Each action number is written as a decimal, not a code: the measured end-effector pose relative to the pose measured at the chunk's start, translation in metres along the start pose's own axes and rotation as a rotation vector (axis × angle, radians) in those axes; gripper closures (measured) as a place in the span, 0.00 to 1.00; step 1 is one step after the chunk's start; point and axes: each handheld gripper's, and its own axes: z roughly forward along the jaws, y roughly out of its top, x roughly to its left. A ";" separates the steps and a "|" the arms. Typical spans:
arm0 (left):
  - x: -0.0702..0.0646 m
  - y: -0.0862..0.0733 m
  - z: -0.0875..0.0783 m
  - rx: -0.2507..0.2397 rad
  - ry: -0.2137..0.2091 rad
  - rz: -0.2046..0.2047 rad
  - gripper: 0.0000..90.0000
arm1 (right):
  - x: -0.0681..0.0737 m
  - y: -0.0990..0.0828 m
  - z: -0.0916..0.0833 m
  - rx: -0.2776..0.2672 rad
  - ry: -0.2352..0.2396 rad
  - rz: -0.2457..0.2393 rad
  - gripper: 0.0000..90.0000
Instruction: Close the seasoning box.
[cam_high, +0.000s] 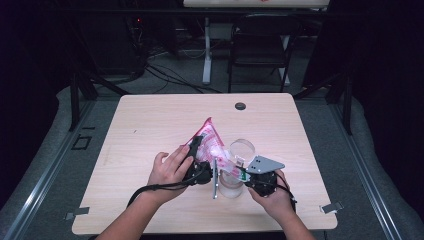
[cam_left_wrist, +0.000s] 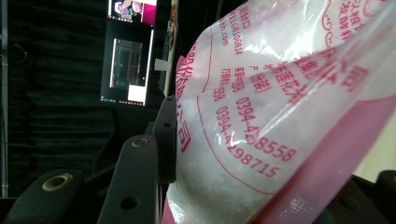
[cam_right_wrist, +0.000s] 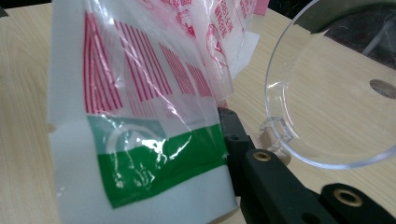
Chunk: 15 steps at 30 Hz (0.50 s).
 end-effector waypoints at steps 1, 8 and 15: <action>0.000 0.000 0.000 0.000 0.000 0.001 0.69 | 0.000 0.000 0.000 0.000 0.000 0.000 1.00; 0.000 0.000 0.000 -0.003 0.003 -0.001 0.69 | 0.000 0.000 0.000 0.001 0.001 0.001 1.00; 0.000 0.000 0.000 -0.003 0.003 -0.001 0.69 | 0.000 0.000 0.000 0.005 0.001 0.000 1.00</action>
